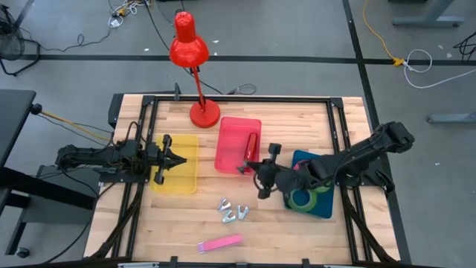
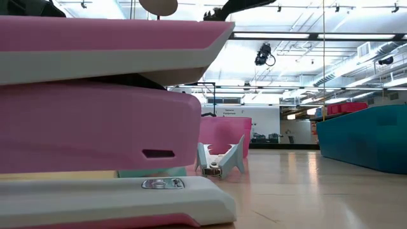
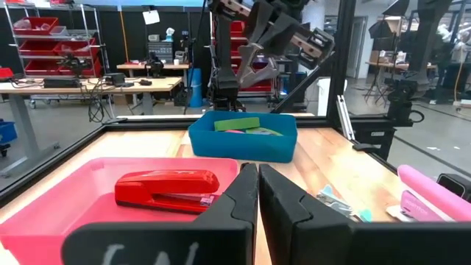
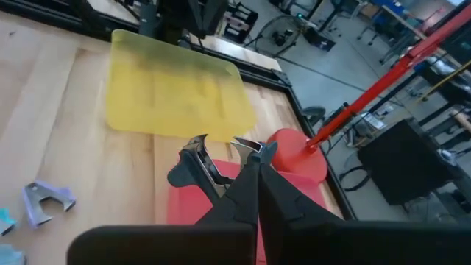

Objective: Pick and place Stapler, Stapler remover, tape
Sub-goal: Put the black staple remover into the yellow bin

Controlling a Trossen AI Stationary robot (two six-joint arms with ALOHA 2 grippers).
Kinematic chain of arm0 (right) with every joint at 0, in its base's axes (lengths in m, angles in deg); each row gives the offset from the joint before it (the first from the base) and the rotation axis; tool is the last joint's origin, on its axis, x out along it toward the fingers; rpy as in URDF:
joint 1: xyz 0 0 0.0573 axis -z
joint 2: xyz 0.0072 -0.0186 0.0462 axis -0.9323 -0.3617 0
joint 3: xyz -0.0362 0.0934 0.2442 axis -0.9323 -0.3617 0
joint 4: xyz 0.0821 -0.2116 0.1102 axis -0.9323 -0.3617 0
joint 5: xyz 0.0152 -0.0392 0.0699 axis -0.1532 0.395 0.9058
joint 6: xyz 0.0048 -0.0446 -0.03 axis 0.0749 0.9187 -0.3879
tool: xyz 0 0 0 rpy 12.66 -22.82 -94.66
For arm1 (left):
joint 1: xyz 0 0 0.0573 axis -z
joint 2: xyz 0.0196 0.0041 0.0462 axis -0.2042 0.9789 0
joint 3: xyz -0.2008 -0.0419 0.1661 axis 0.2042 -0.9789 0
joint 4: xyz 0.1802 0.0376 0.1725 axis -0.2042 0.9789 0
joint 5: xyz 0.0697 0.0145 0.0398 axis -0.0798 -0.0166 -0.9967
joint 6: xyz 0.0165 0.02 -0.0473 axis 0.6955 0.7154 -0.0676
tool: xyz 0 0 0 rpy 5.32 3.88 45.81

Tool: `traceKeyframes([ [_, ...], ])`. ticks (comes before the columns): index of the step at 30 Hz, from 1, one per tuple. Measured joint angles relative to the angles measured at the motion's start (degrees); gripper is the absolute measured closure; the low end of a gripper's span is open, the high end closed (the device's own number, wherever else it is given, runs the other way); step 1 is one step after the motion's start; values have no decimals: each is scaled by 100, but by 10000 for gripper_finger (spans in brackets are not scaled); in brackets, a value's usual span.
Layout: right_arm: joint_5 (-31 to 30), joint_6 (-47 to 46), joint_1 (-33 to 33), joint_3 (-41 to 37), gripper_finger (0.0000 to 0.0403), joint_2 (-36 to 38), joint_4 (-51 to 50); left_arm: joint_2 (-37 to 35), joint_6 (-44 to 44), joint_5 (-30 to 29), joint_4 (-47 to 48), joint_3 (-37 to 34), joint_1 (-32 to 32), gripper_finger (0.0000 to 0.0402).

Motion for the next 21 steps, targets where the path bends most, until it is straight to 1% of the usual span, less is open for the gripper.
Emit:
traceKeyframes([
  [9,618,315,459,1,403,-1,510,2,-336,0,-116,-1,0,383],
  [14,964,492,637,0,403,-4,859,0,-271,-35,-724,-2,0,383],
  [18,1398,527,751,0,403,-7,1152,2,-263,-167,-1256,0,-2,382],
  [21,1813,557,862,1,403,-7,1350,2,-240,-183,-1398,-2,0,366],
])
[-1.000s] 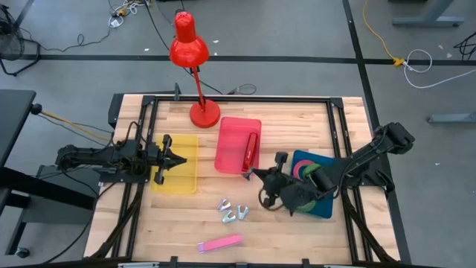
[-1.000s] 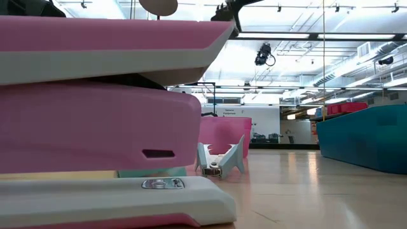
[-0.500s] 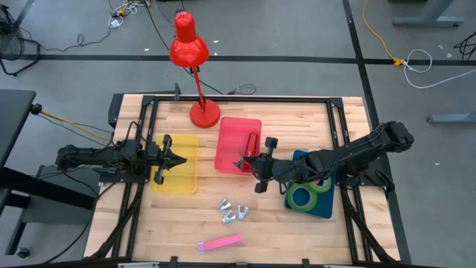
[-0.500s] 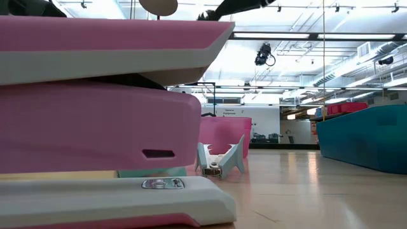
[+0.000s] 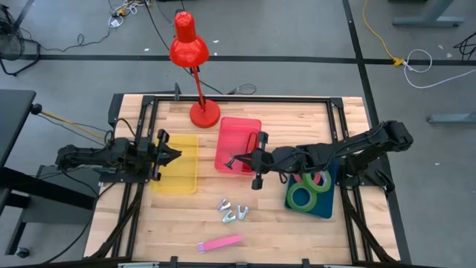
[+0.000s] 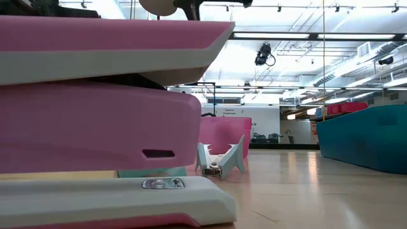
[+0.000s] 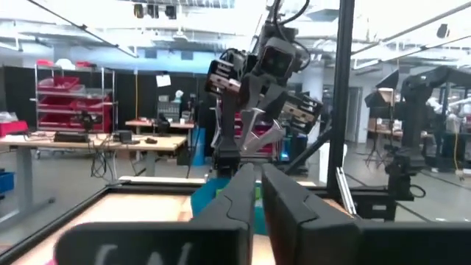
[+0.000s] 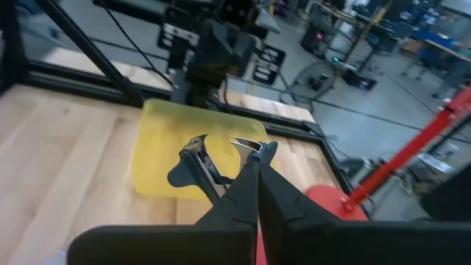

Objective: Pick and place Stapler, Stapler remover, tape
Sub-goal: Put the black staple remover into the yellow bin

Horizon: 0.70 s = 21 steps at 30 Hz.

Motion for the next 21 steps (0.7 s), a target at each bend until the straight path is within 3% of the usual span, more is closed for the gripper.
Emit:
traceKeyframes([
  [4,397,0,173,1,403,-2,178,0,8,-257,4,2,-2,310],
  [14,1137,0,784,1,403,-2,175,76,-163,-962,15,114,-2,115],
  [17,1337,0,951,1,403,-2,171,283,-138,-960,-12,420,-2,82],
  [21,1697,0,1123,1,403,-2,171,794,-33,-941,305,907,-2,68],
])
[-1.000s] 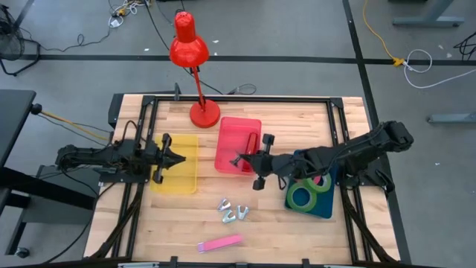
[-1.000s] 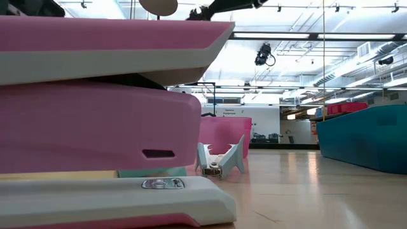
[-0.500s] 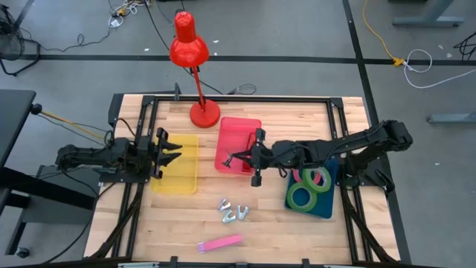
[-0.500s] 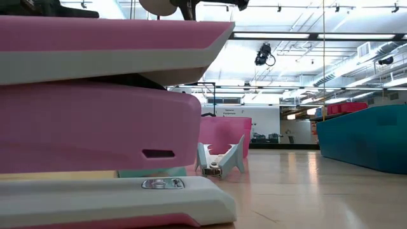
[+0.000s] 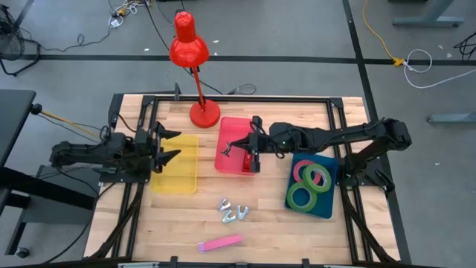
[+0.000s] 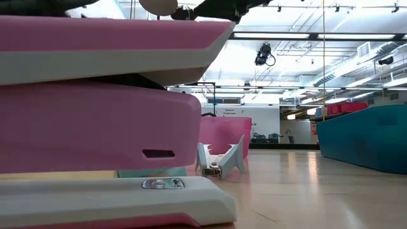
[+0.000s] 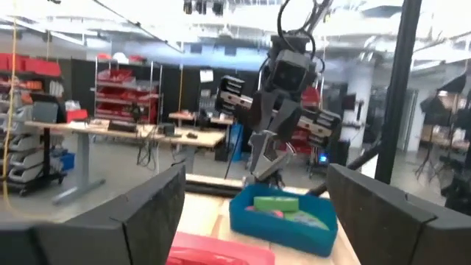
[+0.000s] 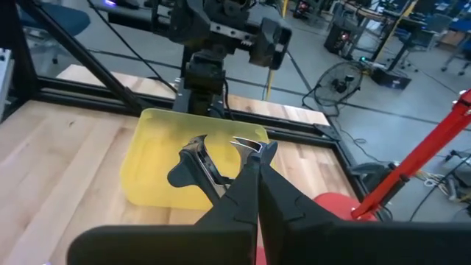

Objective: Pick and place Stapler, Stapler remover, tape
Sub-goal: Put the black staple remover into the yellow bin

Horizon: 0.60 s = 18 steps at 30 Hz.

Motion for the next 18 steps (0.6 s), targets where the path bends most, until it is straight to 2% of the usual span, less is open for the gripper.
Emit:
traceKeyframes([
  [9,883,47,118,0,403,0,286,1588,321,183,158,1043,0,67],
  [14,1424,66,118,0,403,0,698,2427,343,701,161,1579,5,67],
  [18,1819,83,116,0,403,0,881,2956,343,679,146,1884,2,67],
])
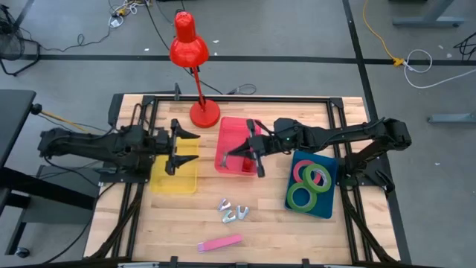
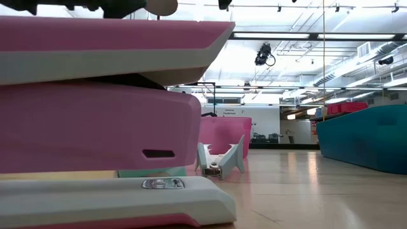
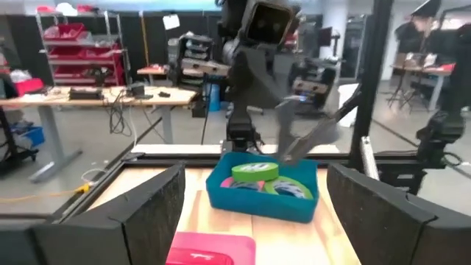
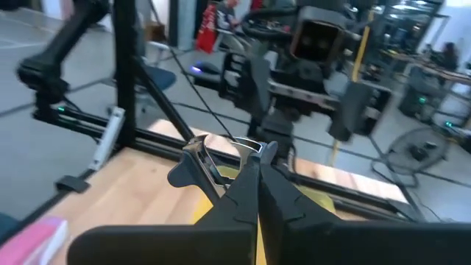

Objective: Pick and place Stapler, Stapler remover, tape
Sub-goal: Put the black staple remover into the yellow bin

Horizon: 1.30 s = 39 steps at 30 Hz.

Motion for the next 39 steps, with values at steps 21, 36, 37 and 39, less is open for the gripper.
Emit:
traceKeyframes([
  [21,518,-540,0,0,403,-4,-284,1774,682,789,-1900,203,0,67],
  [36,503,-540,0,0,403,-4,-401,2512,81,795,-2166,689,-2,67],
  [37,503,-546,0,-2,403,-4,-401,2554,79,844,-2157,711,-2,67],
  [39,503,-569,0,0,403,-4,-403,2654,76,930,-2147,744,-2,67],
])
